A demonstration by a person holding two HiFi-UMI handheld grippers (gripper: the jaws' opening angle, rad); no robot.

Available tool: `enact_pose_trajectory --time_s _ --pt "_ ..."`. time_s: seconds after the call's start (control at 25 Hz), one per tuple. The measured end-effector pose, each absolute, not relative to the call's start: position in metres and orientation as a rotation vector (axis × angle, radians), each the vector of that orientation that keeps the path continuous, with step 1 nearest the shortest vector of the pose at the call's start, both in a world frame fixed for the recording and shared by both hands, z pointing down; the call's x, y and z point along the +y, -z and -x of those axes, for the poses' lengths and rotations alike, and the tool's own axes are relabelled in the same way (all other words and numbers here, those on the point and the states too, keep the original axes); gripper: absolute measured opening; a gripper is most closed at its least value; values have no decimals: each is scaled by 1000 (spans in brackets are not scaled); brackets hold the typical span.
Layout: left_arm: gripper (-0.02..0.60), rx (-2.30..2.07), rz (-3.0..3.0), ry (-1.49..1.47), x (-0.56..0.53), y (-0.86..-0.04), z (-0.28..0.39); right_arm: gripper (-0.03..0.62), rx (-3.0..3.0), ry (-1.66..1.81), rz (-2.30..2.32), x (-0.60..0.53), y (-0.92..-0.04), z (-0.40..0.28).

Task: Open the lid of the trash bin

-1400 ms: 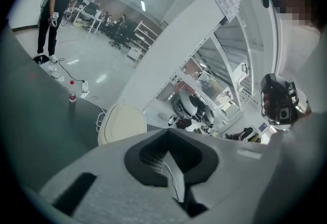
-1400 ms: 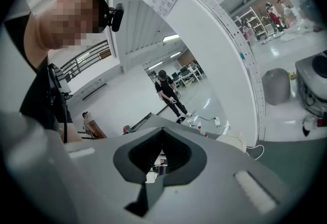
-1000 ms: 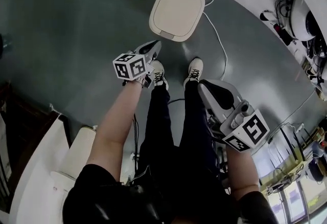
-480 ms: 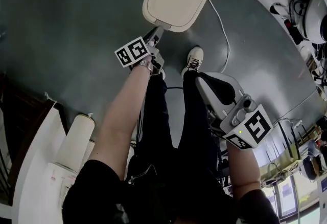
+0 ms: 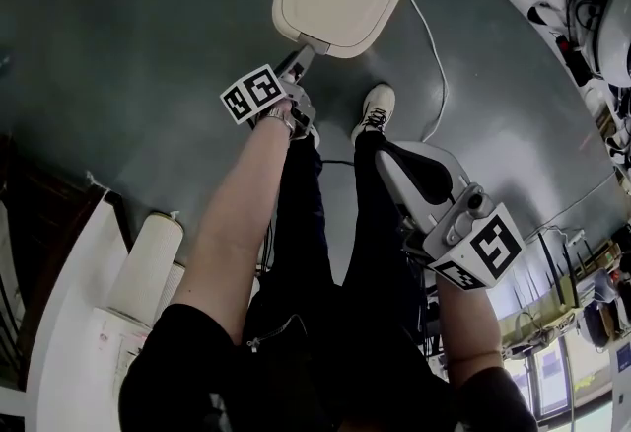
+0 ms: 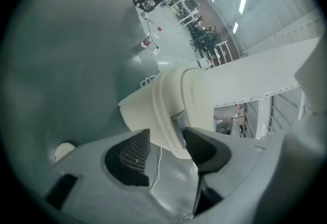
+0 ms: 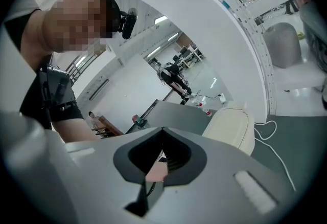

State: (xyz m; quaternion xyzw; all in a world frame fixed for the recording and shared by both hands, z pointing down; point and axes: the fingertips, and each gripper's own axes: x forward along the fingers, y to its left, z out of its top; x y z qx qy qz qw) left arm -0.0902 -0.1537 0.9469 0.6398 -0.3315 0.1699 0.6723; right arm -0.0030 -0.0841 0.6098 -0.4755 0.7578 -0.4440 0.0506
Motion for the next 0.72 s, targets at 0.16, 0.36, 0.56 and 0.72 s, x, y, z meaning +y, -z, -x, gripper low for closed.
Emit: enact_pose_trajectory --time_s 0.16,0.36,0.56,0.72 --pt "229 -744 -1449 -409 -155 -951 93 9 2304 1349 1435 -88 -610 5" --pt "230 -725 -1454 -433 -154 -952 92 9 2305 1355 1426 -89 -612 9" --pt "230 -699 -1476 -458 -155 -952 91 9 2308 1358 1412 -91 -614 13" --pt "227 -689 -1491 -472 -155 -951 91 9 2311 1363 1408 -90 -615 15"
